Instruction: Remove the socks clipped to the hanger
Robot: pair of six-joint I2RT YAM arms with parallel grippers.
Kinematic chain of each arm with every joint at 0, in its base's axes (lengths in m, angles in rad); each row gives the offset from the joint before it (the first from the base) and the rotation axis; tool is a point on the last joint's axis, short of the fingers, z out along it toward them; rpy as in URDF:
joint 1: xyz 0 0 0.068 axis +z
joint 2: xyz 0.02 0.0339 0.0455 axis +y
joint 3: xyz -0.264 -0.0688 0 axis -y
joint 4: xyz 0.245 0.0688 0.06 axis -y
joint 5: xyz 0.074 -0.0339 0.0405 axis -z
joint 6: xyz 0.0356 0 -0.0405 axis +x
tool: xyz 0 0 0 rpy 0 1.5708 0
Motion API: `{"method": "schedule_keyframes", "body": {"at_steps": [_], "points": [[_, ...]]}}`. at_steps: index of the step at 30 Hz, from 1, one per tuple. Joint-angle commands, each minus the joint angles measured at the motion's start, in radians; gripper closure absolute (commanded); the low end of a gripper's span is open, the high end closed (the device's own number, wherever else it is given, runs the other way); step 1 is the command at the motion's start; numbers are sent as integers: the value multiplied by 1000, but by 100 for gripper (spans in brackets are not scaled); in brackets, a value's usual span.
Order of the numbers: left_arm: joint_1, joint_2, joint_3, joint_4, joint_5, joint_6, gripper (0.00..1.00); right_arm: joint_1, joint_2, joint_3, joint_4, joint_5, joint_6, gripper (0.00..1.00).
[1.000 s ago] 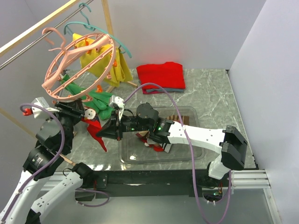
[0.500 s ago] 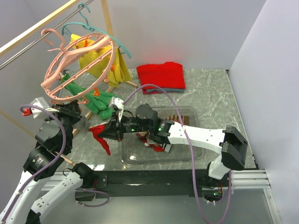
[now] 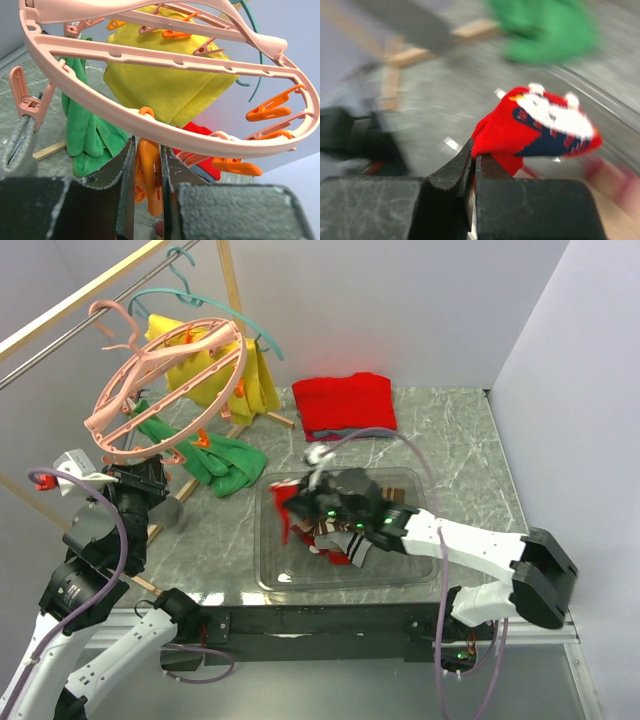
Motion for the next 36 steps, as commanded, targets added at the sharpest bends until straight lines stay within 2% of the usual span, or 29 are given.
{"method": "schedule_keyframes", "body": {"at_steps": [1, 3, 4, 7, 9, 11, 14, 19, 22, 23, 27, 32, 36], "points": [[-3, -14, 61, 2, 40, 14, 95, -146, -133, -143, -70, 126, 34, 96], [-3, -19, 69, 12, 55, 17, 95, -173, -170, -164, -134, 218, 26, 76], [-3, -17, 77, 17, 61, 19, 95, -179, -177, -173, -154, 261, 20, 52], [-3, -14, 96, 26, 87, 19, 95, -179, -182, -161, -202, 314, -3, 19], [-3, -8, 106, 31, 101, 17, 94, -179, -176, -149, -196, 297, -6, 15], [-4, -2, 118, 34, 109, 16, 94, -171, -159, -126, -179, 286, -3, 2], [-3, 6, 132, 28, 120, 7, 94, -118, -104, -51, -156, 312, -23, 0], [-1, 6, 144, 25, 132, -10, 94, 43, 32, 133, -85, 329, -112, 0], [-4, 1, 149, 25, 144, -27, 93, 109, 132, 225, 20, 257, -138, 0], [-3, 1, 152, 25, 155, -30, 93, 115, 175, 241, 54, 170, -133, 0], [-3, 3, 159, 17, 178, -56, 93, 140, 315, 333, 247, -11, -103, 0], [-3, 0, 161, 20, 209, -107, 92, 165, 529, 558, 254, -68, -96, 0], [-3, 6, 167, 34, 235, -130, 92, 175, 632, 690, 240, -78, -78, 0]]}}
